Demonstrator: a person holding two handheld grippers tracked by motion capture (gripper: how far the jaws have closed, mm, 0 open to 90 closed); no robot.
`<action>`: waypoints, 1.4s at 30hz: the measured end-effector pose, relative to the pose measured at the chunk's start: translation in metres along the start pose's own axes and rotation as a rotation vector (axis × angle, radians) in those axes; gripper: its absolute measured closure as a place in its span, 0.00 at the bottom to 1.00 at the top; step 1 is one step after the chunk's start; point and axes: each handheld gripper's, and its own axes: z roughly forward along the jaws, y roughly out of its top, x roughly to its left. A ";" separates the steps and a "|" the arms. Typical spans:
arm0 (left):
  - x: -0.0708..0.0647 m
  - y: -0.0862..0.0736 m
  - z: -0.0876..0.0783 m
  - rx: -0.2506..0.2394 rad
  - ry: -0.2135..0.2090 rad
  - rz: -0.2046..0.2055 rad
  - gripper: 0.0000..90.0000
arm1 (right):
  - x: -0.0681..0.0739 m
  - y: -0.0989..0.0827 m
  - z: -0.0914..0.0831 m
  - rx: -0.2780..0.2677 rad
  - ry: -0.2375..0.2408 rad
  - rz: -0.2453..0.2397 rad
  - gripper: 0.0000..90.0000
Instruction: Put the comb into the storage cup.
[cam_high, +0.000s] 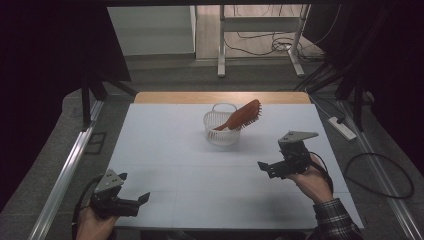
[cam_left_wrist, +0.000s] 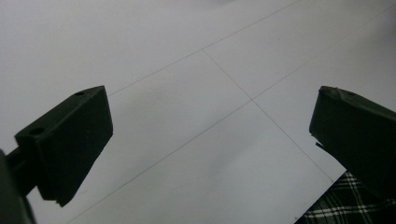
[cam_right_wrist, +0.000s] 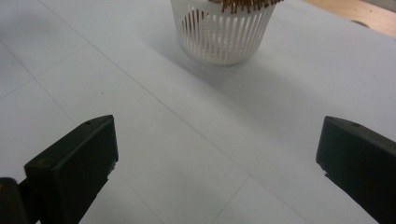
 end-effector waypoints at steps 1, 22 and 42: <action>0.000 0.000 0.000 0.001 -0.003 -0.003 0.00 | 0.000 -0.002 -0.001 0.002 0.003 0.000 0.00; 0.001 0.000 0.001 0.012 -0.010 -0.010 0.00 | 0.004 -0.032 -0.019 0.012 0.007 0.066 0.00; 0.002 0.000 0.001 0.011 -0.011 -0.009 0.00 | 0.003 -0.064 -0.040 -0.009 -0.029 0.094 0.00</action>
